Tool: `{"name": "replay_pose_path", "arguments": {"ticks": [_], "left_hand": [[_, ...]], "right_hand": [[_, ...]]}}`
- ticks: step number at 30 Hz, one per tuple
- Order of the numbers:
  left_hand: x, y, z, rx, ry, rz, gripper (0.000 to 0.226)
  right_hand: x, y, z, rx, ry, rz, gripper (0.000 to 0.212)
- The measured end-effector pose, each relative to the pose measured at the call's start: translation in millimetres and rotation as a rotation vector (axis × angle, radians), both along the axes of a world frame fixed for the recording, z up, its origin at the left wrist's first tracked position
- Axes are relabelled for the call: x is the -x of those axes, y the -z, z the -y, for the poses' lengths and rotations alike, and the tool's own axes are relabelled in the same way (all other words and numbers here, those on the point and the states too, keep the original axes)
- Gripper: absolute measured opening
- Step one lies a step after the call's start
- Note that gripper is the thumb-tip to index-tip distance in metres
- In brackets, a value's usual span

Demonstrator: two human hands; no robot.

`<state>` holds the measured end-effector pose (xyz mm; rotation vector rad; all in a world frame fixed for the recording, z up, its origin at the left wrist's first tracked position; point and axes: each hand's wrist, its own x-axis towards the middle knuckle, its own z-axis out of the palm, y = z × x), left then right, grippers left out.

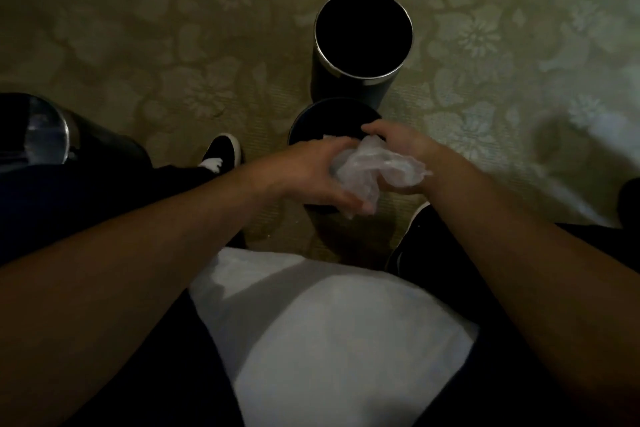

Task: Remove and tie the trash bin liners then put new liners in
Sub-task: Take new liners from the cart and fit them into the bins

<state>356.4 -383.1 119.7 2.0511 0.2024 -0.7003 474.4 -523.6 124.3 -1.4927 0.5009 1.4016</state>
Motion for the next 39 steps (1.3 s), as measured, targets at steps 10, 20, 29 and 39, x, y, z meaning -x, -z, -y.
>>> {"name": "replay_pose_path", "arguments": {"ticks": [10, 20, 29, 39], "left_hand": [[-50, 6, -26, 0.022, -0.510, -0.286, 0.011], [-75, 19, -27, 0.179, -0.515, -0.497, 0.030], [-77, 14, -79, -0.519, -0.248, -0.210, 0.020], [-74, 20, -84, -0.443, -0.255, -0.388, 0.009]], "right_hand": [[-56, -24, 10, -0.029, -0.594, 0.222, 0.119], [-47, 39, 12, 0.199, -0.905, 0.906, 0.029], [-86, 31, 27, 0.335, -0.889, 0.805, 0.011], [-100, 9, 42, 0.580, -0.983, 0.737, 0.040]]}}
